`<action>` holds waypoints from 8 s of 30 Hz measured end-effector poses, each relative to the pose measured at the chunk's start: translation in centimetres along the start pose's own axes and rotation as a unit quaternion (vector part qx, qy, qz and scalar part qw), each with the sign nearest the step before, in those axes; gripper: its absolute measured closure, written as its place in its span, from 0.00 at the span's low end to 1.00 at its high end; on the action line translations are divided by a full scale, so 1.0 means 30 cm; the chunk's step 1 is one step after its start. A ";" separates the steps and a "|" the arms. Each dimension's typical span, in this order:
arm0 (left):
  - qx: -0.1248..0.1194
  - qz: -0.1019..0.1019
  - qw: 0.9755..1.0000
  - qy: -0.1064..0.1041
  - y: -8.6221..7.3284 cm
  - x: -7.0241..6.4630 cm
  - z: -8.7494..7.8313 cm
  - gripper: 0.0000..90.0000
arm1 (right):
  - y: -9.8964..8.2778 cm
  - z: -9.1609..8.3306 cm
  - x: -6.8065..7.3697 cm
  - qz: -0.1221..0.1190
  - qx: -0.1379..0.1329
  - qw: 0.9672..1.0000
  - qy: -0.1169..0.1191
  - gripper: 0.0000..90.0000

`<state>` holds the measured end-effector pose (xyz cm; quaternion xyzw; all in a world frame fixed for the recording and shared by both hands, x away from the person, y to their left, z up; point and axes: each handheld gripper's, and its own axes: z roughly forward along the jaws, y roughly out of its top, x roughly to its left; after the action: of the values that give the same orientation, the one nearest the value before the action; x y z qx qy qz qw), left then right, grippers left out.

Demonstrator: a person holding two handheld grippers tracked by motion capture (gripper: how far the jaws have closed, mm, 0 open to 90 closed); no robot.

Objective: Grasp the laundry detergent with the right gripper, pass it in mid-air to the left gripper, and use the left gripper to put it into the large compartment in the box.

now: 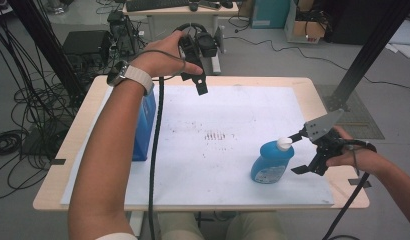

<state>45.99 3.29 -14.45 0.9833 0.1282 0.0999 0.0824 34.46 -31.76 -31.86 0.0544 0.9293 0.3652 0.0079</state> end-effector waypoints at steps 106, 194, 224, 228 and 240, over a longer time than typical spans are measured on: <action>0.007 -0.001 1.000 0.000 0.000 0.005 0.005 0.12 | -0.008 0.029 -0.013 -0.007 -0.023 1.000 -0.008 0.05; -0.013 -0.003 1.000 -0.003 -0.012 0.012 0.022 0.12 | -0.022 0.151 -0.018 -0.001 -0.061 0.998 0.009 0.20; -0.010 -0.005 1.000 -0.004 -0.014 0.012 0.024 0.12 | -0.047 0.171 -0.015 -0.002 -0.084 0.996 0.013 0.33; -0.011 -0.009 1.000 -0.004 -0.015 0.011 0.027 0.12 | -0.049 0.174 -0.015 -0.002 -0.083 0.996 0.017 0.34; -0.012 -0.010 1.000 -0.005 -0.015 0.010 0.029 0.12 | -0.052 0.181 -0.016 -0.009 -0.086 0.996 0.019 0.38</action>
<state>46.37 3.69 -15.31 0.9814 0.1361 0.0959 0.0955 35.08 -29.27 -36.91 0.0378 0.8948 0.4450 -0.0020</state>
